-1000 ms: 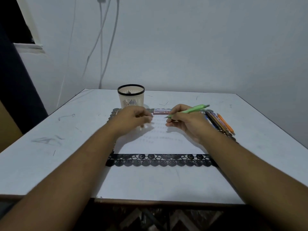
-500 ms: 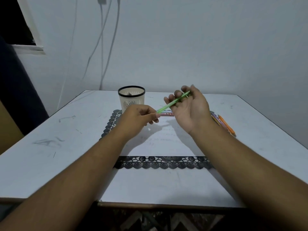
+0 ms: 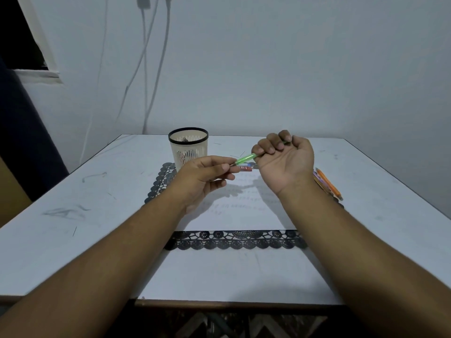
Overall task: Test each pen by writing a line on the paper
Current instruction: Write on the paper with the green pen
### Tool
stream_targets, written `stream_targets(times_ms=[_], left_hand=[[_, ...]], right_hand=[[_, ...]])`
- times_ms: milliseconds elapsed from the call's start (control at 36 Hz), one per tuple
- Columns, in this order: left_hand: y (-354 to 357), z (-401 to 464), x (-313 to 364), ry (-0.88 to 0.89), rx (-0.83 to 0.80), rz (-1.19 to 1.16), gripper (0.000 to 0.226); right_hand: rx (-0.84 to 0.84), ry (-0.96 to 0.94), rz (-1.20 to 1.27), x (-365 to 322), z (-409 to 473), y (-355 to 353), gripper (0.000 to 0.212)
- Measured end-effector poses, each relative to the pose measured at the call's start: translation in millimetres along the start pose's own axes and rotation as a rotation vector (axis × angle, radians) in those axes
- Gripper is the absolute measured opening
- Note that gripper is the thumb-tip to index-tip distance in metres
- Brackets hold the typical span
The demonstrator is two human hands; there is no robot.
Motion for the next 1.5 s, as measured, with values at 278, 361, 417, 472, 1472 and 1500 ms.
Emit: stream_targets(times_ms=[278,361,417,472,1472,1500], left_hand=[[-1,-1,0,0.01,0.0,0.038,0.015],[-3,1,2,0.023,0.005,0.06,0.015],[-6,3,3,0.038,0.014,0.093,0.015],[-8,4,4,0.052,0.017,0.12,0.014],[-60,2,5,-0.179,-0.172,1.07,0.029],[-60,2,5,-0.178,-0.175,1.076,0.029]], right_hand=[[-0.028,0.018,0.02,5,-2,-2,0.016],[-0.049,0.035,0.002,7,-4,1,0.016],[-0.035,0.045,-0.07,10,-4,2,0.015],[-0.019,0.075,-0.17,14,-4,3,0.025],[-0.004,0.32,-1.207,63,-31,-43,0.027],[-0.001,0.315,-1.238,63,-31,-43,0.026]])
Point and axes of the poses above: each hand's wrist, its own z-axis towards the middle knuckle, its own y-axis out of the palm, x = y × z, the point moved 7 cm from there along z, towards the middle knuckle, and after that the axes turned 14 degrees about y, right-handed, at the moved point
